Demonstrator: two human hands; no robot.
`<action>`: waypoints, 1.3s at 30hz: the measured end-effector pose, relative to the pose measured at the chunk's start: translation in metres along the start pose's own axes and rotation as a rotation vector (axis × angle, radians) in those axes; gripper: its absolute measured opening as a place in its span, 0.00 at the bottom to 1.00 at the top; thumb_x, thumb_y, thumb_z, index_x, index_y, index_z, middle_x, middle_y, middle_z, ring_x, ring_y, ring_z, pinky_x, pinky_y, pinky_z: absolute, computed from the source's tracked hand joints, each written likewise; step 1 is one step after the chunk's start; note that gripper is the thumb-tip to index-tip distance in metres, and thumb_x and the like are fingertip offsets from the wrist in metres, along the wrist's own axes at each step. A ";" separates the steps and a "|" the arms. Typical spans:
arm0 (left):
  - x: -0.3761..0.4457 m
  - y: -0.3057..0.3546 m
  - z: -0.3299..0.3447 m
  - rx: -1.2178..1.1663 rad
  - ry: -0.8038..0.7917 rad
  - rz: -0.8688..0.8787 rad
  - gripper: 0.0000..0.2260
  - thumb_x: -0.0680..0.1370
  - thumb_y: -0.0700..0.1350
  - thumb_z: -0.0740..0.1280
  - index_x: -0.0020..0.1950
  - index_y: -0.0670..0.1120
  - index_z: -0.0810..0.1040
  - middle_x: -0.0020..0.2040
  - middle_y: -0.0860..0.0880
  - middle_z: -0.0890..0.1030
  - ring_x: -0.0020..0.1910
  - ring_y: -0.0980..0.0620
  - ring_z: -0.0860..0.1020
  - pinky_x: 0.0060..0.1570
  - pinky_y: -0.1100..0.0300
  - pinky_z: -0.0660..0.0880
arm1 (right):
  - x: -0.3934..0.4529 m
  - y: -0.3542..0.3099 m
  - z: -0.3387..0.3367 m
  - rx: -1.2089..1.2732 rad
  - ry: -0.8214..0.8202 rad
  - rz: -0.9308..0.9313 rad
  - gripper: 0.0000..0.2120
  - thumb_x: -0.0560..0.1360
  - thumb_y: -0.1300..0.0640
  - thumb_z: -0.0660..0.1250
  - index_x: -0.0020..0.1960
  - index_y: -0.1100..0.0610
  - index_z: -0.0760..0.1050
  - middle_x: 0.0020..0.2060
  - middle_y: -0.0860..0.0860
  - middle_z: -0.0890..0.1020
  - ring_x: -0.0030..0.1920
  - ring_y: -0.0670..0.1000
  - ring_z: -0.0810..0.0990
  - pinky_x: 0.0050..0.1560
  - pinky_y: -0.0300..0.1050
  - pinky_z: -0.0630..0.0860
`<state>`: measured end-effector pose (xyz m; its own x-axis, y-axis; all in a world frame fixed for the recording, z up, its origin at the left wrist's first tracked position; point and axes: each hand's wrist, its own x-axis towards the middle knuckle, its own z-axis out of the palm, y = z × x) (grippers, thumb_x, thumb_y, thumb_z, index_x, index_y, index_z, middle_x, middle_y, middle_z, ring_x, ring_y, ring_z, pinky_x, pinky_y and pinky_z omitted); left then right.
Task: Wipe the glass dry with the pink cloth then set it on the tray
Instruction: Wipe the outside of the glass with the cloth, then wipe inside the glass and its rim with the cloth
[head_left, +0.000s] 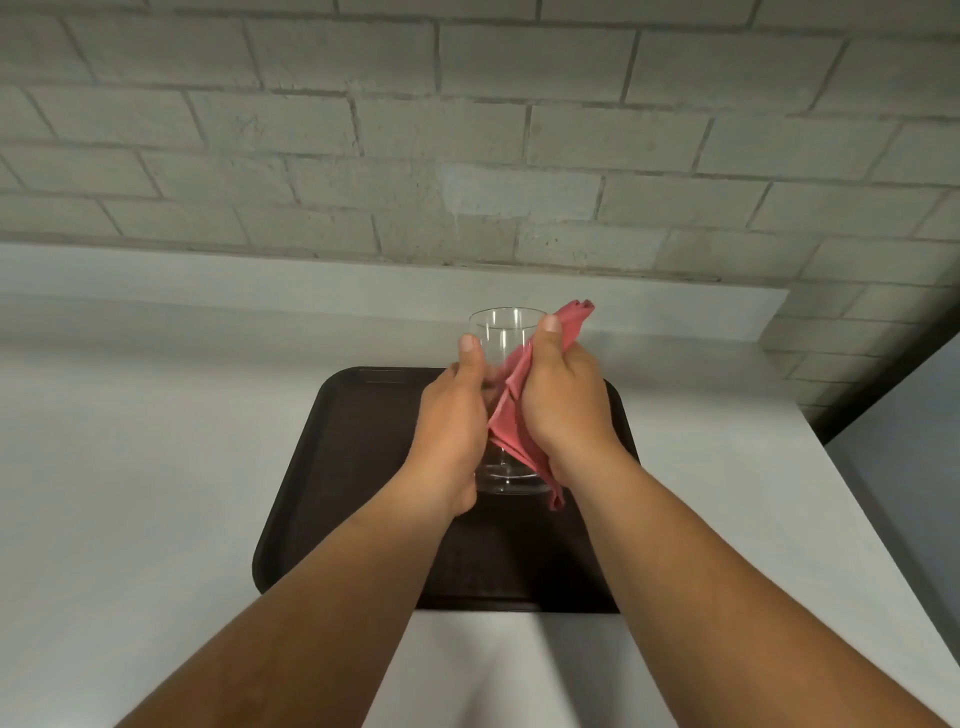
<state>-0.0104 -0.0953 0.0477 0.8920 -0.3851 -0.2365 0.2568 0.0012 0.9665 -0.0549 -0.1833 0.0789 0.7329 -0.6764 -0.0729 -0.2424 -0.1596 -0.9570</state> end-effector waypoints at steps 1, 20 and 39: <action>-0.001 0.001 0.002 0.003 -0.029 -0.023 0.32 0.82 0.72 0.57 0.61 0.48 0.86 0.49 0.50 0.92 0.48 0.54 0.90 0.55 0.51 0.83 | 0.000 -0.001 0.001 -0.020 0.010 -0.023 0.33 0.82 0.34 0.46 0.52 0.56 0.80 0.46 0.54 0.86 0.49 0.55 0.85 0.59 0.60 0.79; 0.001 0.007 -0.005 -0.267 -0.071 -0.289 0.39 0.77 0.76 0.63 0.57 0.42 0.89 0.48 0.39 0.91 0.49 0.40 0.91 0.52 0.44 0.84 | -0.017 0.002 0.001 -0.215 -0.156 -0.076 0.26 0.85 0.39 0.49 0.72 0.54 0.72 0.57 0.51 0.82 0.55 0.52 0.82 0.48 0.42 0.72; -0.016 0.006 -0.004 -0.395 -0.109 -0.250 0.37 0.62 0.68 0.80 0.60 0.43 0.89 0.55 0.38 0.90 0.53 0.35 0.90 0.57 0.37 0.86 | -0.003 -0.004 -0.006 0.163 -0.204 0.352 0.29 0.84 0.35 0.52 0.53 0.56 0.82 0.42 0.57 0.87 0.42 0.58 0.87 0.49 0.57 0.84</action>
<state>-0.0216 -0.0859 0.0572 0.7464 -0.5126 -0.4245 0.5989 0.2390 0.7644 -0.0598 -0.1851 0.0850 0.7381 -0.5105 -0.4411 -0.4083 0.1825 -0.8944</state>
